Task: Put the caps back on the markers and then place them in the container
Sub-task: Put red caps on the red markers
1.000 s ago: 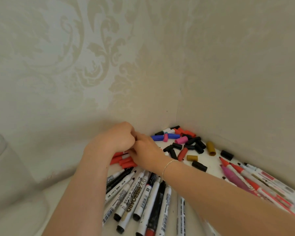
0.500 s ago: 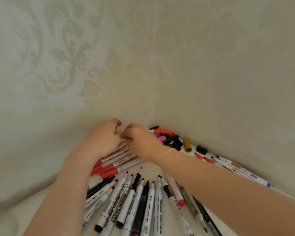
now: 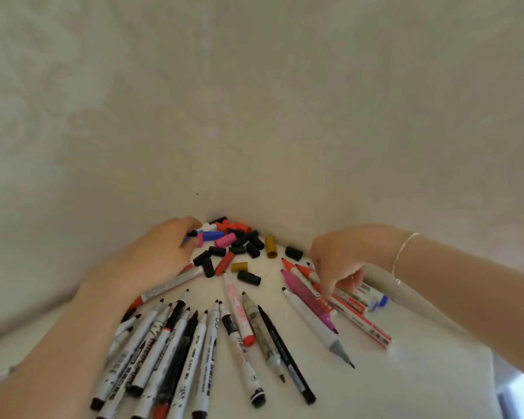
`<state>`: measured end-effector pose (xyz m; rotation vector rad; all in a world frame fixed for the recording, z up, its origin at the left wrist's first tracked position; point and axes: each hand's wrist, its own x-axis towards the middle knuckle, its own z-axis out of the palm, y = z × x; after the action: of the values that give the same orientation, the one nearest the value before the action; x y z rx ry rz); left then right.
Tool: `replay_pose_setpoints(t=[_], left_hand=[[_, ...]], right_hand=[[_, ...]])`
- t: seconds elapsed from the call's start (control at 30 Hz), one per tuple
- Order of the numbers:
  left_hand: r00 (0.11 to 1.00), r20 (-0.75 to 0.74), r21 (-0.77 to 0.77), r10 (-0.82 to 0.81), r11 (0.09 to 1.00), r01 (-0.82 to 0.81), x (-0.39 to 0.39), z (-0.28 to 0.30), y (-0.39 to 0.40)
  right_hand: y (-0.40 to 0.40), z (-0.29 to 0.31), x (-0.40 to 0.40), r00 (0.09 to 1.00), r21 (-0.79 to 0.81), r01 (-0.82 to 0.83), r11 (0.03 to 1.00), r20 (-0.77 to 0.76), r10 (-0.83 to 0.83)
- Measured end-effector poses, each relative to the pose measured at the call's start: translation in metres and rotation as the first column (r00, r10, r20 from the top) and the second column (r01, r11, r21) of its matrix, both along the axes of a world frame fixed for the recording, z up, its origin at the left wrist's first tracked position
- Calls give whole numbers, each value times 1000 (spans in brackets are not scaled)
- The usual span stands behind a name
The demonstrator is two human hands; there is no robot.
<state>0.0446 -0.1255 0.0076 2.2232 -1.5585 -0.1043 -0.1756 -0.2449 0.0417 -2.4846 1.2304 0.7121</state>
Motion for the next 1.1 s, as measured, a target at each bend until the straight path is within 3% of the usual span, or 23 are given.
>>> replay_pose_setpoints(t=[0.8,0.87,0.97,1.03,1.1], left_hand=[[999,-4,65,-47,997,47,2,-25,-10],[999,-24,59,-46,997,47,4,-27,-10],[998,-47,44,-45,998,48,10,-29,-8],[997,-71,31,-42,999,45,13,-30,-7],[993,-111,11,-41,999,43,15,-30,-7]], right_hand=[[10,-41,-14,987,-171,-113,979,-131,91],[6,-35,-15,998,-124,-30,992,-58,23],[-8,-8,-12,973,-50,110,993,211,-97],[-16,11,-10,894,7,157,988,424,-145],[-22,24,-6,726,134,187,973,649,-229]])
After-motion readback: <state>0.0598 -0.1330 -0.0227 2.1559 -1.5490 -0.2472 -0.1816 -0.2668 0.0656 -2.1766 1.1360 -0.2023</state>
